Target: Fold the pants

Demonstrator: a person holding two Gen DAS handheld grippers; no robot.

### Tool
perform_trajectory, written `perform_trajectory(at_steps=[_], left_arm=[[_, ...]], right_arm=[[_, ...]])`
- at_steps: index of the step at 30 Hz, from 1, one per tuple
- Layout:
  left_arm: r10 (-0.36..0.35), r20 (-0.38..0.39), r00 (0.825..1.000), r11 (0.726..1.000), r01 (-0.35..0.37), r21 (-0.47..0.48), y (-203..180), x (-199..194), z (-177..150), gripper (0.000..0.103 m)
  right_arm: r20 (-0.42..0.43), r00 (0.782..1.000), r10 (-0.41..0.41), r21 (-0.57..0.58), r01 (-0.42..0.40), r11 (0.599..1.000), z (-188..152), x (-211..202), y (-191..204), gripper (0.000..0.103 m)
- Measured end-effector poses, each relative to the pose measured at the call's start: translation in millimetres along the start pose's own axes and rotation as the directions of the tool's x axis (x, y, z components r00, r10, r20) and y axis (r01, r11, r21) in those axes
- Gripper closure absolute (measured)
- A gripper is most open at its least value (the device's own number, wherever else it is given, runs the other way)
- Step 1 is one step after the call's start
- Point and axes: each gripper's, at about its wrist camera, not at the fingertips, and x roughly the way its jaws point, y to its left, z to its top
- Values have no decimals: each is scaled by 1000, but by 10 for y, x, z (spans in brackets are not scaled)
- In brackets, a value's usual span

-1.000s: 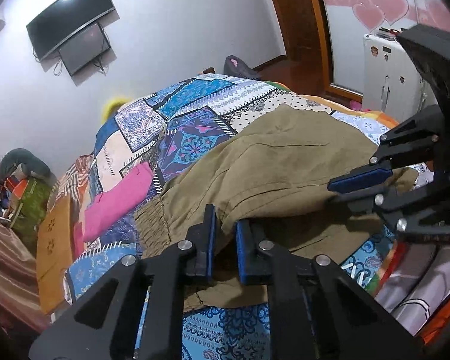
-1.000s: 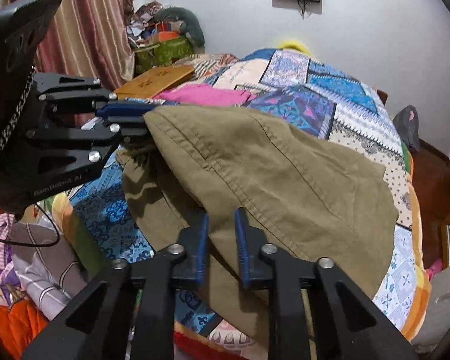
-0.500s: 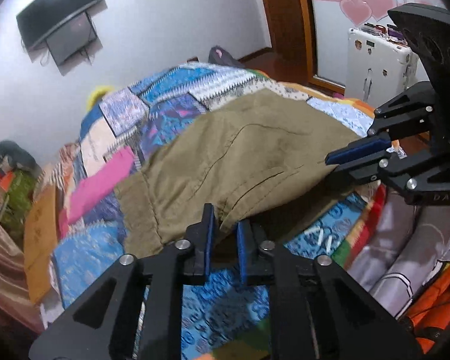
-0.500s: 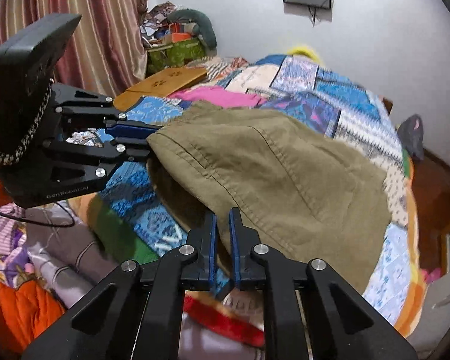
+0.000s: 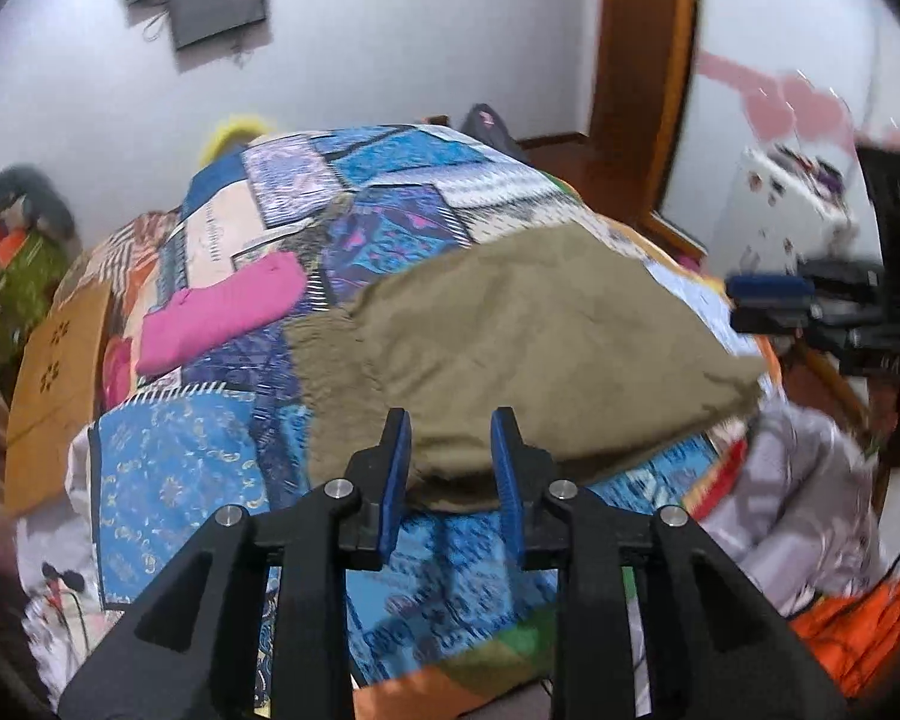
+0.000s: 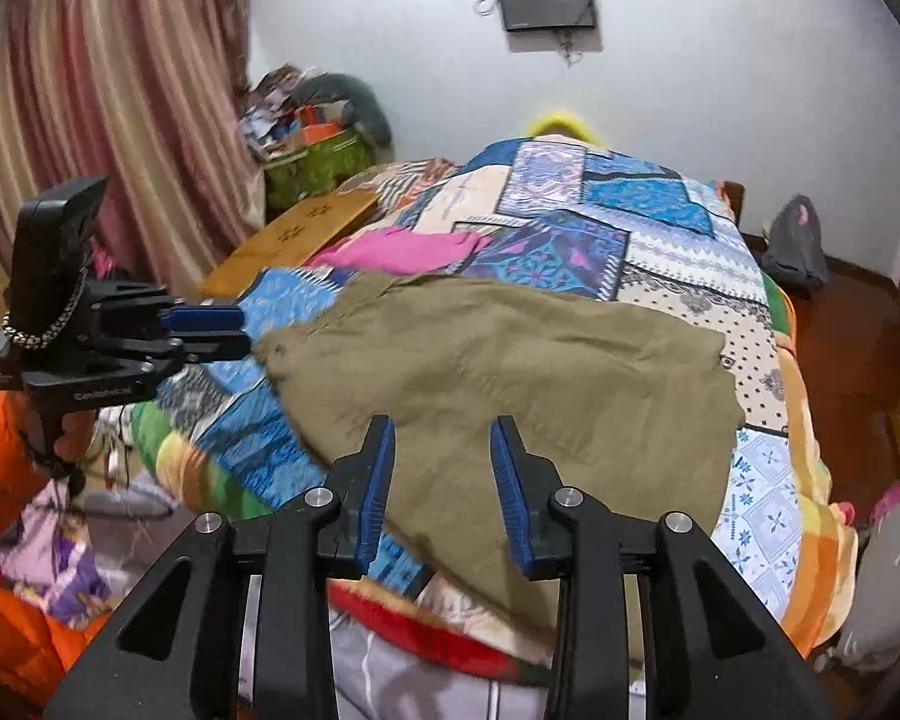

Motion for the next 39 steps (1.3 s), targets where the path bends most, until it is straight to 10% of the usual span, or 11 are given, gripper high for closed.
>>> perform_trajectory(at_steps=[9,13,24,39], left_arm=[[-23,-202,979,998,11,-64,156,746,-161,73],[38,-190,981,997,-50,-56,224,731,-267,48],[-55,-178,982,972,12,-233,553,635,-279,42],[69,-108,992,969,-92,-231,987,800,515,42]], right_arm=[[-164,986,7,118,12,993,-349,503,-264,73],[-151,988,-23,186,51,981,-521,373,-435,72],[-227,965,-133,316,202,927,-913,21,-1000,63],[-53,970,-238,202,244,949,-46,89,-1279,59]])
